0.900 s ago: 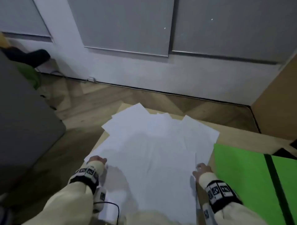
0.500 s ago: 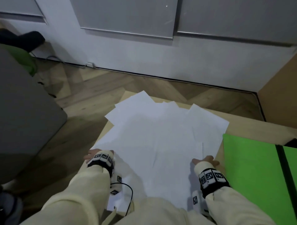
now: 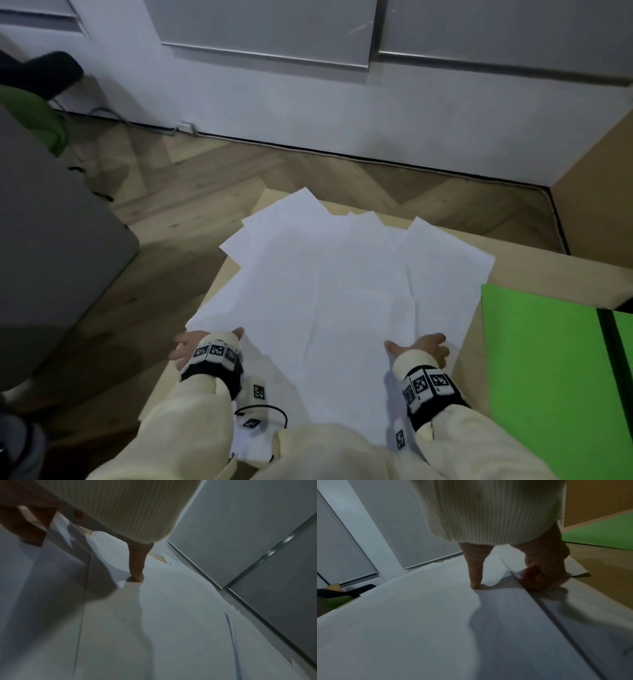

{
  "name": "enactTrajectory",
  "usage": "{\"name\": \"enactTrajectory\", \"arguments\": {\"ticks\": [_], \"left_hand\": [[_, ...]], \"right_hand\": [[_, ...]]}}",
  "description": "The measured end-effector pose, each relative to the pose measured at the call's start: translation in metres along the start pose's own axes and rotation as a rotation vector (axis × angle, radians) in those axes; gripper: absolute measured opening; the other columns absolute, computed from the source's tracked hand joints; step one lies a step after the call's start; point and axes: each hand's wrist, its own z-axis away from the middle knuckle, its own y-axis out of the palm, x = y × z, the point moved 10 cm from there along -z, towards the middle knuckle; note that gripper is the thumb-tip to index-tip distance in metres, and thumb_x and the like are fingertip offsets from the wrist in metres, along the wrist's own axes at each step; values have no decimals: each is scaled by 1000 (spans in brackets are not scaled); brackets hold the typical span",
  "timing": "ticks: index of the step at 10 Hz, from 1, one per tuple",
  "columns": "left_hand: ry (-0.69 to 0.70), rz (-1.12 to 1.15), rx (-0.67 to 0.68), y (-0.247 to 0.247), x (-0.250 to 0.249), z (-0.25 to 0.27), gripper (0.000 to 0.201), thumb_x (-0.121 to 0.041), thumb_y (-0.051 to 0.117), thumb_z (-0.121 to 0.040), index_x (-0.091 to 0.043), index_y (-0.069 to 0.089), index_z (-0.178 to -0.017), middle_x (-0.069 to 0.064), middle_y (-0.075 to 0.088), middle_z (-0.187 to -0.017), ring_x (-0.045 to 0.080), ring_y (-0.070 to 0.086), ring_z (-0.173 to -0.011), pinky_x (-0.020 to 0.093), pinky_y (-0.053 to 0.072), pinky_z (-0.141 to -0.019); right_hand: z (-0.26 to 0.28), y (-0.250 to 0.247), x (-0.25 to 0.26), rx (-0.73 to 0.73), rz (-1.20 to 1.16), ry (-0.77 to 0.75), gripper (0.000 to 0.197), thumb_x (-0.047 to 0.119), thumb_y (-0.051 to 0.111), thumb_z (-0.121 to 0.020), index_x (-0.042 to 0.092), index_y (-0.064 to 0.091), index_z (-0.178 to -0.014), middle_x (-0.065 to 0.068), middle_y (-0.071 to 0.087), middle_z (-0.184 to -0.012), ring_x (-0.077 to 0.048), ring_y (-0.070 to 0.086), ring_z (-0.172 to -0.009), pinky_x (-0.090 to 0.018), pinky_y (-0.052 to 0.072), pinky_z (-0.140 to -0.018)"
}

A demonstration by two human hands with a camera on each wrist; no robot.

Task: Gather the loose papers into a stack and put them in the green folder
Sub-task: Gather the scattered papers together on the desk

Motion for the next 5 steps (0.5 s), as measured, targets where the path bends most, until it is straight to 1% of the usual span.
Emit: {"name": "enactTrajectory", "arguments": {"ticks": [1,2,3,4,5], "left_hand": [[96,180,46,18,-2,-12,93,-27,75,-73,4,23,-144,26,25,-150,41,27,-139,51,26,-115],[125,280,75,31,-7,-14,77,-13,66,-82,2,22,-143,24,35,-146,38,39,-133,45,34,-111],[77,372,128,39,-9,-8,64,-16,61,-86,-7,26,-139,20,46,-140,36,45,-128,43,34,-111],[205,312,110,28,-21,-12,65,-5,67,-80,-5,31,-134,26,43,-137,40,48,-122,46,40,-106],[272,317,104,15,-35,-15,74,-8,75,-74,-7,34,-136,22,44,-139,36,47,-125,43,38,-107]], "right_hand": [[0,-2,5,73,-50,-18,83,18,83,-66,-1,31,-128,-26,50,-129,-40,53,-117,-45,48,-91],[-4,5,9,144,41,-97,61,31,75,-69,5,53,-120,-17,61,-123,-33,60,-111,-35,52,-91],[-9,11,13,203,128,-178,42,34,64,-77,9,60,-111,-15,57,-128,-32,57,-113,-33,49,-95],[-15,-7,23,155,-3,-235,45,21,54,-91,-1,50,-129,-19,52,-135,-34,51,-124,-35,42,-100],[-27,-28,19,27,-75,-210,35,9,50,-91,-3,52,-125,-23,59,-125,-36,56,-115,-35,45,-93]]}}
